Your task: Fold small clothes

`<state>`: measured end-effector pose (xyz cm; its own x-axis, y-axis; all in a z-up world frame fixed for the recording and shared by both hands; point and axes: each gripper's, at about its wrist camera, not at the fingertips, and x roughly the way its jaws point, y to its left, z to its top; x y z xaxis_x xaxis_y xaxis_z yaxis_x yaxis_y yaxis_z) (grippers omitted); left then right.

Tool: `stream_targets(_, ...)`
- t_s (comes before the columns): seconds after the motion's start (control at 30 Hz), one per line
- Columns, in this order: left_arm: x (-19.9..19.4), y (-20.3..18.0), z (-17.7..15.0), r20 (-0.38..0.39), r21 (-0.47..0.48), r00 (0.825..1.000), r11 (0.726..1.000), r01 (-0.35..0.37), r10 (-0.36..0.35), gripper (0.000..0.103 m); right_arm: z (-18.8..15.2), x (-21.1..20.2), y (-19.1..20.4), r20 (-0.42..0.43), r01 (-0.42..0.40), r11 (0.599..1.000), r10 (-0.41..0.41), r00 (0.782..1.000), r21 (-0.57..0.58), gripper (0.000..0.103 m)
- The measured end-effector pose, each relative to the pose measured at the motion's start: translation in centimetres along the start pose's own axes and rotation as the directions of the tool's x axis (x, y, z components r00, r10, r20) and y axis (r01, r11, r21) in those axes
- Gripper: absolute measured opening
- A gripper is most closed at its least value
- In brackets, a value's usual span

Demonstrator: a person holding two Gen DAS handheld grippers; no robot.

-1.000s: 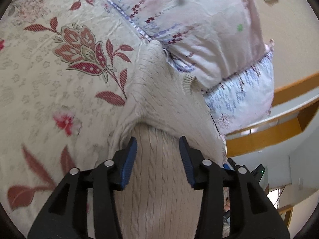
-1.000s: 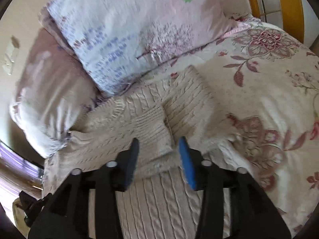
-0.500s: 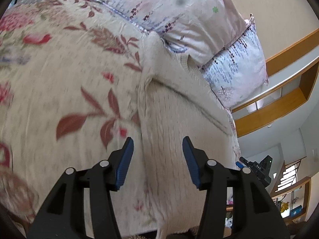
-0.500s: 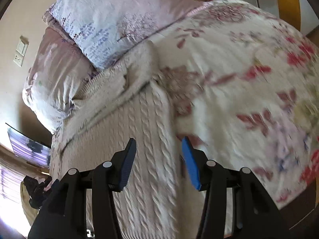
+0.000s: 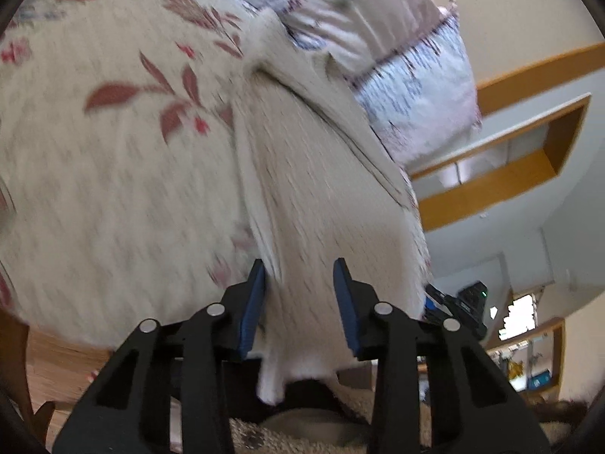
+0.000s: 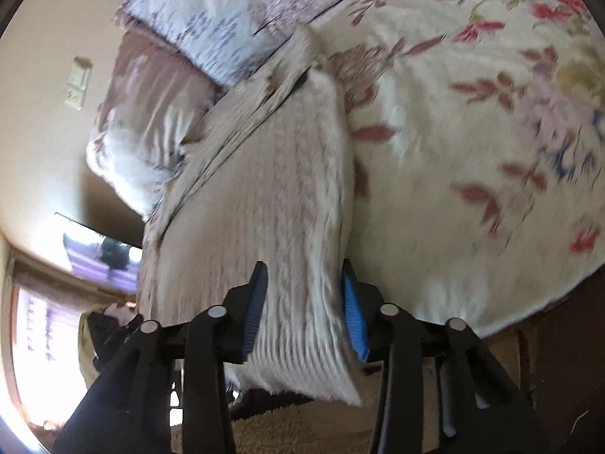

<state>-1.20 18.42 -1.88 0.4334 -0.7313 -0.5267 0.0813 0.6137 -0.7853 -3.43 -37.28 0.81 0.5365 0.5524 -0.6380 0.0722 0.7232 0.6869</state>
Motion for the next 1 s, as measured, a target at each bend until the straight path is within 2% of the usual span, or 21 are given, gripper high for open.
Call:
stream_targets(0.23,0.9,-0.7,-2.8,-0.070,0.038,0.995,0.997,0.070,-0.067,0.032,-2.7,0.2,0.5,-0.055,-0.061,0.997,0.059,0.997,-0.040,0.020)
stream_targets(0.5,1.6,-1.6,-3.8,-0.116,0.079,0.990,0.993,0.092,-0.083,0.032,-3.7,-0.2,1.6,-0.061,-0.039,0.994,0.033,0.998,-0.103,0.019)
stream_targets(0.53,1.7,-1.6,-3.8,-0.118,0.081,0.990,0.993,0.090,-0.081,0.031,-3.7,-0.2,1.6,-0.058,-0.036,0.993,0.030,0.998,-0.110,0.015)
stream_targets(0.57,1.7,-1.6,-3.8,-0.118,0.084,0.990,0.993,0.086,-0.076,0.023,-3.7,-0.3,1.8,-0.045,-0.028,0.992,0.023,0.999,-0.122,0.011)
stream_targets(0.6,1.9,-1.7,-3.5,-0.118,0.087,0.991,0.993,0.081,-0.071,0.012,-3.7,-0.4,2.1,-0.023,-0.013,0.990,0.010,1.000,-0.138,0.010)
stream_targets(0.67,1.8,-2.0,-3.3,-0.103,0.100,0.993,0.992,0.071,-0.060,0.007,-3.6,-0.7,3.0,0.023,0.009,0.985,-0.006,1.000,-0.170,0.008)
stream_targets(0.77,1.3,-2.7,-2.7,-0.069,0.129,0.996,0.990,0.059,-0.051,0.007,-3.2,-1.9,4.5,0.127,0.058,0.970,-0.029,0.991,-0.237,0.008)
stream_targets(0.9,0.4,-3.6,-1.4,-0.004,0.170,1.000,0.985,0.020,-0.020,0.006,-2.7,-3.6,6.2,0.288,0.141,0.942,-0.050,0.956,-0.305,0.008)
stream_targets(1.0,-0.6,-3.8,-0.1,0.055,0.174,0.998,0.985,-0.004,-0.006,0.006,-2.1,-4.4,6.5,0.377,0.178,0.937,-0.054,0.925,-0.302,0.007)
